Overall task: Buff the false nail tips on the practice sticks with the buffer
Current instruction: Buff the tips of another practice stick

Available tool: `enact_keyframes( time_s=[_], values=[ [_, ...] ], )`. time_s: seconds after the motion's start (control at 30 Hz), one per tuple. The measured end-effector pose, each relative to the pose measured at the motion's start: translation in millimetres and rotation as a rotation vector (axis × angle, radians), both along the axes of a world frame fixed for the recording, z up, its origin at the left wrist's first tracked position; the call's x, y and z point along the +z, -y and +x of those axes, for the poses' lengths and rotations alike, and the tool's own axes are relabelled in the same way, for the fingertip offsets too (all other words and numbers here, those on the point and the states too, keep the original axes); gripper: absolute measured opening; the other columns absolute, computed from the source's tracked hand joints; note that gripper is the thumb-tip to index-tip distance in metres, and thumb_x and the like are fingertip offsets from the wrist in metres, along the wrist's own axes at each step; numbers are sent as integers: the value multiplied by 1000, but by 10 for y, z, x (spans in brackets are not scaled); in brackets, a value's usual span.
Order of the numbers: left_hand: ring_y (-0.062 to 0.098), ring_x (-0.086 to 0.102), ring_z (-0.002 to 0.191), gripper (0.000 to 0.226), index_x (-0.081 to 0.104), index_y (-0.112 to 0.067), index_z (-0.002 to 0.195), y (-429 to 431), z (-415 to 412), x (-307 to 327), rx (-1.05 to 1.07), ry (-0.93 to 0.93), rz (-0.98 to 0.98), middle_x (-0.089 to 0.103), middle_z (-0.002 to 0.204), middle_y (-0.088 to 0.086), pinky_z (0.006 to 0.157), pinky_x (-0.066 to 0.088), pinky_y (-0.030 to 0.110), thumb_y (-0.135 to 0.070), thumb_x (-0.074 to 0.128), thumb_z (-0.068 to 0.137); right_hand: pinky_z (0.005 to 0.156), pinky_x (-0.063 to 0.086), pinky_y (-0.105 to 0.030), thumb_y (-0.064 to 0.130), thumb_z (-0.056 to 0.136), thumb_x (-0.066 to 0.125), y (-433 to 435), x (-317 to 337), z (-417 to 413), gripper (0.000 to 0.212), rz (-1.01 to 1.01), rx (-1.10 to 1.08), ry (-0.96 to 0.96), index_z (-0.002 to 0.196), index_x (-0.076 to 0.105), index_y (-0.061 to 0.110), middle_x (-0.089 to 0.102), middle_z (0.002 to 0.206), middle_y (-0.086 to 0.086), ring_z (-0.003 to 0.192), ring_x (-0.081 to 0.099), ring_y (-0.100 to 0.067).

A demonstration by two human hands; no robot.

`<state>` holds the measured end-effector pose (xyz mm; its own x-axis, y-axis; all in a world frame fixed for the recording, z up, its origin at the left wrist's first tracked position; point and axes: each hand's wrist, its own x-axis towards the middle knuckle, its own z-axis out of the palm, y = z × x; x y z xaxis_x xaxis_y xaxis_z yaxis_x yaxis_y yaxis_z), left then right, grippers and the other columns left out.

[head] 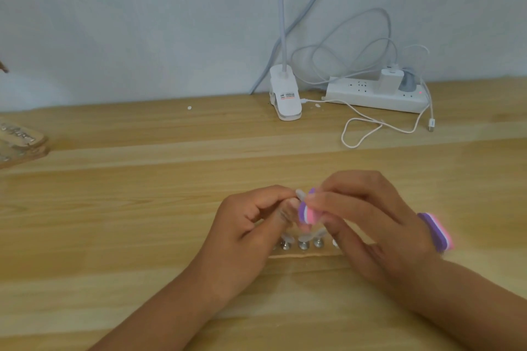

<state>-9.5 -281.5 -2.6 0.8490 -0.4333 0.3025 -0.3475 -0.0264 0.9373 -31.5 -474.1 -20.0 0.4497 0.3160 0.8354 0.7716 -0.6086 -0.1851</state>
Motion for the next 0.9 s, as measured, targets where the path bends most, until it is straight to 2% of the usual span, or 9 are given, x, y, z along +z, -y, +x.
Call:
enact_keyframes(
  time_s=[0.13,0.27,0.4,0.53,0.6,0.7,0.77,0.83,0.9],
  values=[
    [20,72,83,23,73,-12,90,-12,-9,-7,-15,-38,-27,74,84,5,79,56,39,-24,53,95,91,47,-25,0,92,61,72,58,36,29,76,-74,-16,115,66,18,62,107,-5,103,59,-16],
    [2,64,72,24,73,-16,96,16,-41,14,-54,28,19,72,82,-9,63,46,14,-21,50,98,92,47,-27,1,94,59,-18,-5,-33,30,23,-9,11,122,60,12,56,115,-2,105,59,-18],
    [10,71,88,26,72,-14,96,22,-62,-14,-16,72,49,75,90,-4,78,54,25,-22,48,99,88,48,-30,-4,91,62,65,33,41,32,49,-100,-7,117,61,15,61,109,-5,103,58,-18],
    [2,62,71,24,73,-22,96,29,-67,12,-5,111,85,71,80,-10,64,47,16,-22,50,100,89,46,-25,8,100,60,-16,-5,-29,19,53,-42,33,115,65,18,58,110,3,102,60,-14],
    [0,66,77,25,74,-19,96,21,-65,13,-2,102,75,73,85,-12,66,46,13,-21,49,99,90,46,-19,8,100,60,13,8,-3,18,43,-49,-47,109,71,20,61,107,6,101,60,-9],
    [8,70,88,26,74,-17,96,22,-78,19,-5,70,83,75,93,-9,72,49,17,-22,49,99,87,47,-26,-5,90,65,51,70,32,29,34,-177,9,107,72,17,63,103,-5,97,59,-18],
    [3,65,77,25,74,-18,95,32,-79,26,-12,72,76,73,84,-7,67,47,16,-21,49,98,86,46,-17,20,101,61,29,48,-17,9,43,-107,-38,100,70,23,64,102,8,95,62,-8],
    [15,62,69,25,74,-18,94,29,-68,14,0,68,71,71,79,-2,61,47,24,-21,50,98,83,45,-8,47,104,49,-16,51,-33,28,48,-16,-169,94,69,31,65,96,20,91,62,3],
    [15,68,78,24,75,-15,94,17,-63,6,13,65,65,74,85,-4,67,52,29,-20,52,97,88,44,-13,26,105,54,21,43,3,18,36,-91,-135,103,71,24,64,105,10,96,62,-9]
  ],
)
